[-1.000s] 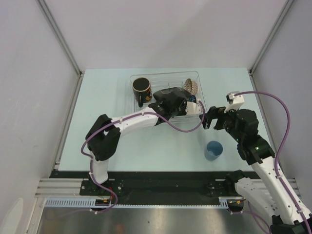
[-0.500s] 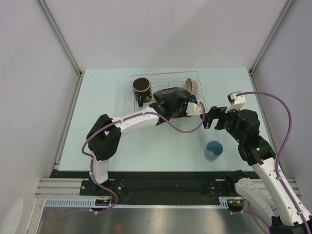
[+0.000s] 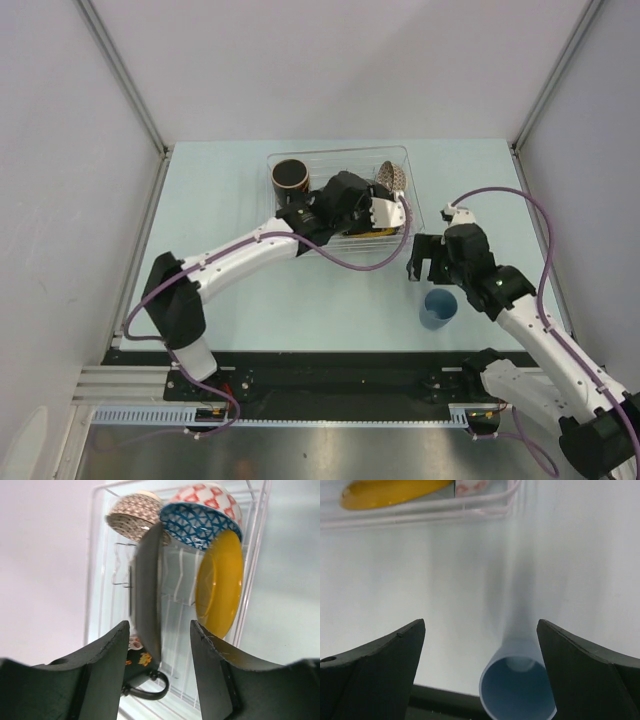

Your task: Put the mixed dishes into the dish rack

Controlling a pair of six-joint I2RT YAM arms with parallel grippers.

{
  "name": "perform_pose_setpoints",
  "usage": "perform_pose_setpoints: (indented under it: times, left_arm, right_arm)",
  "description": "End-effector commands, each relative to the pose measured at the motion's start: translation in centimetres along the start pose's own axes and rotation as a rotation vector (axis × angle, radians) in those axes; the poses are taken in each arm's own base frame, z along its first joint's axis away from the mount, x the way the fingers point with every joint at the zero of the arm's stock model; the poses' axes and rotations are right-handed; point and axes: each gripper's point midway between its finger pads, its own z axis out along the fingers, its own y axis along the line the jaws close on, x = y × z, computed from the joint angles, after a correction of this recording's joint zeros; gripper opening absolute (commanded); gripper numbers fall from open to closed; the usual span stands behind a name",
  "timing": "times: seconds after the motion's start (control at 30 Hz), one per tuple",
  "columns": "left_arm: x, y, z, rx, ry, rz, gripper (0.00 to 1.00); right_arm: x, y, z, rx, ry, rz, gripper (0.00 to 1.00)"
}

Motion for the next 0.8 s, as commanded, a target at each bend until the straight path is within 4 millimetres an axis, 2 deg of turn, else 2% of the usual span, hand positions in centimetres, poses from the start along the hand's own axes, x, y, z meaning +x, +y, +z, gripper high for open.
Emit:
perform_pose_setpoints:
  times: [0.0,0.07,0.17,0.2,0.33,0.47,0.77]
  left_arm:
    - [-1.0,0.6,-3.2,-0.012,-0.04,-0.037,0.56]
    - [-0.8,0.5,-3.6,-0.016,-0.04,-0.041,0.56]
    - [-0.5,0.7,-4.3,-0.024,-0.038,-0.046,0.56]
    - [-0.5,0.8,-4.6,-0.027,-0.042,-0.052,0.56]
    - [-0.1,1.9,-5.5,-0.044,-0.04,-0.086,0.56]
    - [1.6,3.4,-6.1,-0.064,-0.015,-0.134,0.56]
    - [3.3,4.3,-8.5,-0.111,-0.015,-0.148,0.55]
  right_arm:
    - [0.5,-0.1,-1.5,0.044,0.017,0.069,1.0]
    - [1.1,0.3,-1.7,0.027,0.052,0.071,1.0]
    - [3.5,1.0,-2.0,0.029,0.178,0.067,1.0]
    - [3.6,1.4,-2.3,0.025,0.197,0.077,1.0]
    - [6.4,2.7,-2.9,0.056,0.295,0.087,1.0]
    - [5.9,2.7,-2.0,0.097,0.256,0.077,1.0]
    - [8.0,2.3,0.4,0.181,0.301,0.074,1.0]
